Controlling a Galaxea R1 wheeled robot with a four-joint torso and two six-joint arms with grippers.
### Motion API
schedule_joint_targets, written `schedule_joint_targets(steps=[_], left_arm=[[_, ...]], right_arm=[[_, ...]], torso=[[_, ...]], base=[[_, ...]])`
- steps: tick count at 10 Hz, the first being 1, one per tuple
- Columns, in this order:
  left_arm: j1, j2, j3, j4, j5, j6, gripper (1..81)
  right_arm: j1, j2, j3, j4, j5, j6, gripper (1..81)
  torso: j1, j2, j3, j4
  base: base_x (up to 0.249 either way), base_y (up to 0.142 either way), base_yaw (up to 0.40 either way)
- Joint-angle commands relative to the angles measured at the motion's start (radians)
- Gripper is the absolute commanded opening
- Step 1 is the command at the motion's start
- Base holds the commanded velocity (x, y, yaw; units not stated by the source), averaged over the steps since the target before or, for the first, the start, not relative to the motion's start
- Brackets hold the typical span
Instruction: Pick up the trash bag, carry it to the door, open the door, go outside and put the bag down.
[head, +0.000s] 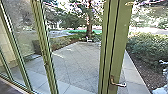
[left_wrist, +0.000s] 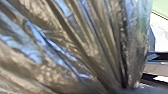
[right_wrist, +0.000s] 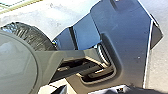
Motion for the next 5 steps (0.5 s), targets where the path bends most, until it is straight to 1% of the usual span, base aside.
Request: schedule_joint_targets(steps=[1, 3, 5], left_arm=[[-0.056, -0.001, 0.004, -0.008, 0.075, 0.002, 1.0], [-0.056, -0.001, 0.002, -0.011, 0.072, 0.001, 1.0], [-0.056, 0.007, 0.004, -0.010, 0.072, 0.002, 1.0]], right_arm=[[0.038, -0.192, 0.267, -0.017, -0.031, -0.007, 81.1], [0.046, -0.290, 0.403, -0.020, 0.014, -0.009, 81.1], [0.066, -0.390, 0.526, -0.020, 0.015, -0.009, 81.1]], torso=[[0.000, 0.000, 0.000, 0.000], [0.000, 0.000, 0.000, 0.000], [0.000, 0.000, 0.000, 0.000]], base=[[0.000, 0.000, 0.000], [0.000, 0.000, 0.000], [0.000, 0.000, 0.000]])
